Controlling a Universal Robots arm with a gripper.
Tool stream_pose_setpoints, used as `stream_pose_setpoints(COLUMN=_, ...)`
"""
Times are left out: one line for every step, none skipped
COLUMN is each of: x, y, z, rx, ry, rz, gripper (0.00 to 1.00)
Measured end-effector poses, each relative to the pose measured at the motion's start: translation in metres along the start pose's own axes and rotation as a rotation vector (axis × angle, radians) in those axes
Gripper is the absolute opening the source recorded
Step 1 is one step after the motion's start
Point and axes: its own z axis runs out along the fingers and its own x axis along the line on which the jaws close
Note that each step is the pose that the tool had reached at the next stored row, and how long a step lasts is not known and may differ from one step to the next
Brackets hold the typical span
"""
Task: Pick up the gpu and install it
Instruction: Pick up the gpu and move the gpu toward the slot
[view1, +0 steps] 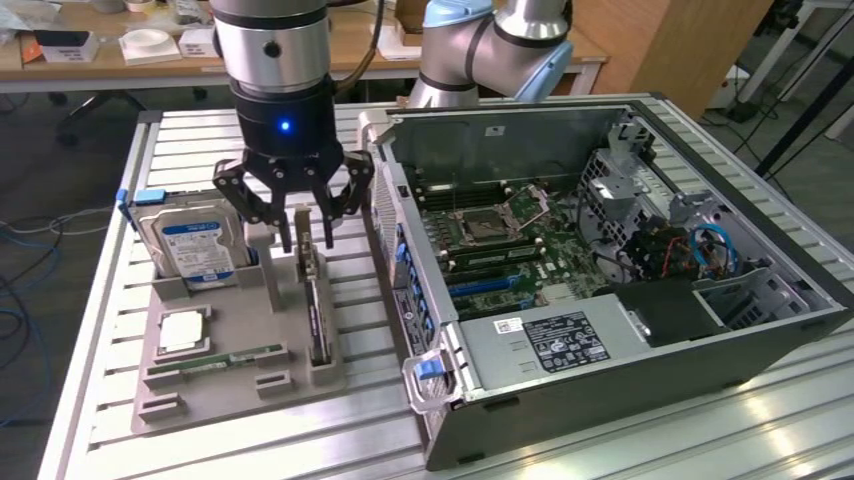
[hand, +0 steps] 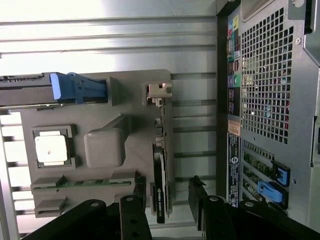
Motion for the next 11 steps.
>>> stream_pose_setpoints(x=0.0000, y=0.0000, z=0.0005, rx=0.0000, ry=0.0000, rz=0.000, gripper=0.47)
stream_pose_setpoints(x=0.0001, y=0.0000, z=0.0010, rx=0.0002, ry=0.0002, rz=0.000, gripper=0.47)
stream_pose_setpoints(x=0.0001, y=0.0001, z=0.0017, rx=0.0002, ry=0.0002, rz=0.000, gripper=0.47)
stream_pose_setpoints(x=0.0001, y=0.0001, z=0.0025, rx=0.0002, ry=0.0002, rz=0.000, gripper=0.47)
stream_pose_setpoints(x=0.0001, y=0.0002, z=0.0032, rx=0.0003, ry=0.0002, rz=0.000, gripper=0.47)
stream_pose_setpoints(x=0.0002, y=0.0002, z=0.0038, rx=0.0004, ry=0.0003, rz=0.000, gripper=0.47)
stream_pose_setpoints(x=0.0002, y=0.0003, z=0.0046, rx=0.0004, ry=0.0002, rz=0.000, gripper=0.47)
stream_pose_setpoints(x=0.0002, y=0.0003, z=0.0054, rx=0.0004, ry=0.0002, rz=0.000, gripper=0.47)
stream_pose_setpoints(x=0.0002, y=0.0004, z=0.0062, rx=0.0005, ry=0.0002, rz=0.000, gripper=0.47)
stream_pose_setpoints(x=0.0003, y=0.0004, z=0.0071, rx=0.0004, ry=0.0003, rz=0.000, gripper=0.47)
stream_pose_setpoints(x=0.0003, y=0.0005, z=0.0081, rx=0.0004, ry=0.0002, rz=0.000, gripper=0.47)
